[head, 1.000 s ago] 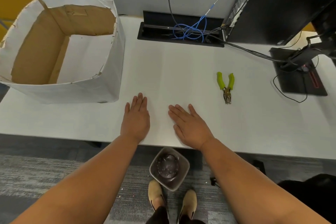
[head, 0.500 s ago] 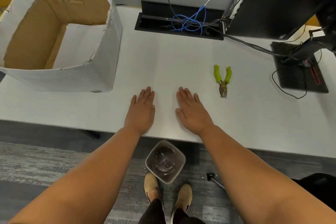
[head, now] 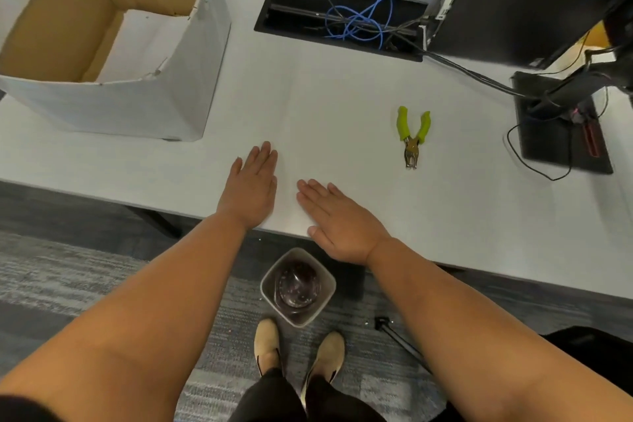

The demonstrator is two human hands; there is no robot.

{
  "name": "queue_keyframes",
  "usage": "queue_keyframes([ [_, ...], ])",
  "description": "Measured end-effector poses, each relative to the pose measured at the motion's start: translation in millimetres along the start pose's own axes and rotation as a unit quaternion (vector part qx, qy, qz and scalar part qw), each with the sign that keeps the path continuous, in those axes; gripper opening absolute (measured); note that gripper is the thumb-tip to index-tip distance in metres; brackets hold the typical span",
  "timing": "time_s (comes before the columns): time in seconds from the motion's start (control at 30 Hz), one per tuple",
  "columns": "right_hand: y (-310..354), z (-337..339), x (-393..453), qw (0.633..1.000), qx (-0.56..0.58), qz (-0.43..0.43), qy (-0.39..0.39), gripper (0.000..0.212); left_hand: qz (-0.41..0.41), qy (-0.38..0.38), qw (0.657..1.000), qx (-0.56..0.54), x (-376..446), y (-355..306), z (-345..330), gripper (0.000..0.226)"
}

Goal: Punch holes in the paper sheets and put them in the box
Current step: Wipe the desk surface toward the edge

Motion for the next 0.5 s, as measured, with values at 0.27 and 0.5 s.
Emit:
queue_keyframes([
  [0.27, 21.6, -9.5, -22.1, 1.000, 0.010, 0.014, 0.001, 0.066, -0.002, 0.034, 0.999, 0.002, 3.2, 0.3, -2.4, 0.055],
  [0.5, 42.0, -16.0, -43.7, 0.999, 0.033, 0.017, -0.019, 0.061, -0.006, 0.045, 0.999, 0.012, -6.9, -2.7, -5.4, 0.055],
])
Point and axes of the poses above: each hand's wrist, its own x-axis towards the middle knuckle, its own z-axis out of the back of the hand, y = z × x, the point moved 10 cm from there along x, towards the middle knuckle, and after that the axes turned 8 degrees about -z, right-handed, at the moved point
